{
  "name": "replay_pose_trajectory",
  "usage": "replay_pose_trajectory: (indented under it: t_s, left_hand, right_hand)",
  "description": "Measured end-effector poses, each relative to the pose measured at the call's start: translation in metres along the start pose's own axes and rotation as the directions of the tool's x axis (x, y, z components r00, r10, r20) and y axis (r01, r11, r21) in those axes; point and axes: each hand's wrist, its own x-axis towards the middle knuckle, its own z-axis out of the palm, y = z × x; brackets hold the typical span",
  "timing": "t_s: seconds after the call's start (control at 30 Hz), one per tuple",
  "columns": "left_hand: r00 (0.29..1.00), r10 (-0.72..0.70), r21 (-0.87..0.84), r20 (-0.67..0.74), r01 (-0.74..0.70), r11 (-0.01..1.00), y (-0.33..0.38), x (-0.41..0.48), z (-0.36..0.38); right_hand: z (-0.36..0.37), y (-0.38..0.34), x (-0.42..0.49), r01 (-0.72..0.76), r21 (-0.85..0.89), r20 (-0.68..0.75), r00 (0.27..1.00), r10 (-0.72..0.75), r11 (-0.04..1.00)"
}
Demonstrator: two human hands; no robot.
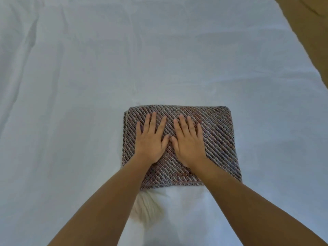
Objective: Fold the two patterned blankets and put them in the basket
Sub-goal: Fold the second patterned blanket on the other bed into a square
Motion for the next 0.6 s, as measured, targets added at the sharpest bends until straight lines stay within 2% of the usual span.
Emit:
replay_pose_trajectory:
  t_s: [0.1, 0.23, 0.3, 0.47, 0.6]
  left_hand:
    - [0.998, -0.06, 0.021, 0.024, 0.06, 0.998, -0.022, 0.008, 0.018]
    - [0.99, -0.131, 0.047, 0.055, 0.128, 0.991, -0.025, 0.017, 0.038]
    - [0.986, -0.156, 0.038, 0.052, 0.154, 0.987, -0.025, 0.021, 0.045]
    - [0.987, -0.155, 0.018, 0.036, 0.154, 0.988, -0.027, 0.024, 0.052]
    - [0.984, -0.141, -0.002, 0.107, 0.142, 0.99, -0.022, 0.025, 0.034]
  right_hand:
    - [0.014, 0.029, 0.008, -0.047, -0.057, -0.007, 0.999, 0.047, 0.997]
    - [0.028, 0.062, 0.008, -0.29, -0.006, 0.005, 0.957, 0.29, 0.957]
    - [0.035, 0.067, 0.009, -0.343, 0.021, 0.0, 0.939, 0.343, 0.939]
    - [0.047, 0.073, 0.014, -0.32, 0.041, 0.017, 0.947, 0.319, 0.947]
    - [0.036, 0.071, 0.018, -0.307, 0.056, 0.085, 0.95, 0.301, 0.95]
